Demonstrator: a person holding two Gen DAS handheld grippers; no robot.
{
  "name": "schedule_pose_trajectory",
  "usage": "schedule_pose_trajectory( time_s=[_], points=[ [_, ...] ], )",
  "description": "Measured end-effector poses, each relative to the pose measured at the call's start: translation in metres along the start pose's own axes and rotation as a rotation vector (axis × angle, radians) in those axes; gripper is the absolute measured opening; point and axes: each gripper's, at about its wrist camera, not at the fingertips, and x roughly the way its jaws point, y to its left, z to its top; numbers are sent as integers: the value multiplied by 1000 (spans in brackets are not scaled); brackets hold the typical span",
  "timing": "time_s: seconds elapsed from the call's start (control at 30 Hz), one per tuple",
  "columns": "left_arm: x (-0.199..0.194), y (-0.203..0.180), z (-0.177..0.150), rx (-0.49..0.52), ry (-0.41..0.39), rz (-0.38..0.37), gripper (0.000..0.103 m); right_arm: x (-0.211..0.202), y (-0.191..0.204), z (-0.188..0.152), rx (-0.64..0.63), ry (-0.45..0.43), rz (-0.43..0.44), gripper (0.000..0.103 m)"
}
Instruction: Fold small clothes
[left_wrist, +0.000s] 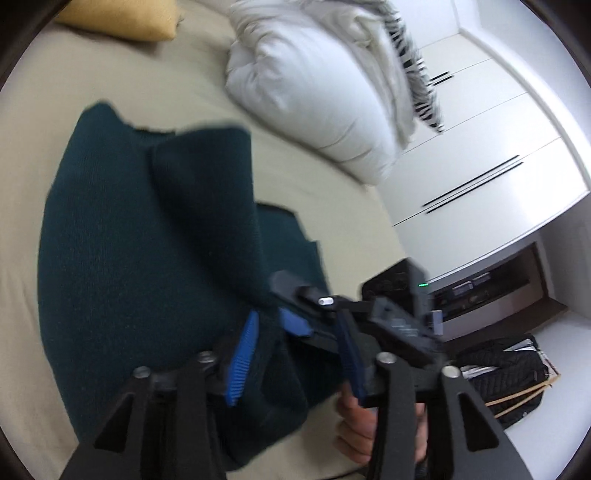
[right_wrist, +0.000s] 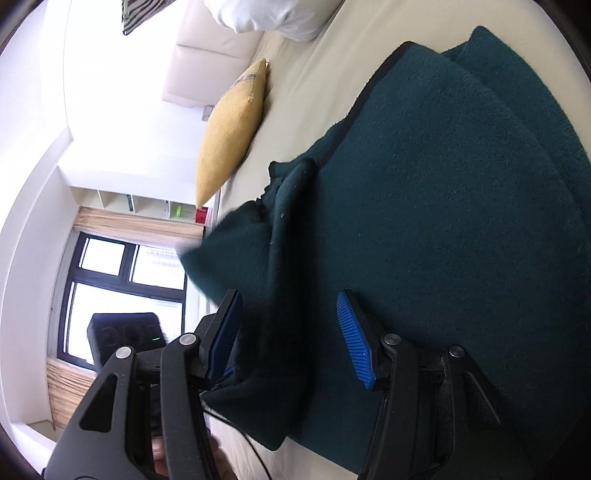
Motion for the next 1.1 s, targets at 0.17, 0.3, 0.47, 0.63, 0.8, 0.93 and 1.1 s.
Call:
schedule_pose_trajectory(
  time_s=[0.17,0.3,0.47,0.63,0.8,0.93,1.1],
  points=[
    [-46,-16,4,80,-102,-6,55,2,3,0,5,4,-20,52],
    [-52,16,-6,10,-87,40,55,1,-1,0,49,24,-11,52],
    [-55,46,-27,-34,-84,95,55,10,5,0,50,71,-40,52],
    [-51,59,-35,-27,-73,111,55,24,20,-1,-6,101,-153,51],
    [-48,63,-35,-23,-65,122,55,36,29,-1,-62,110,-250,17],
    [-45,57,-32,-16,-64,130,55,24,50,-5,-163,53,-282,14],
    [-36,37,-28,31,-54,118,55,-3,63,-7,-254,26,-321,13]
  ],
)
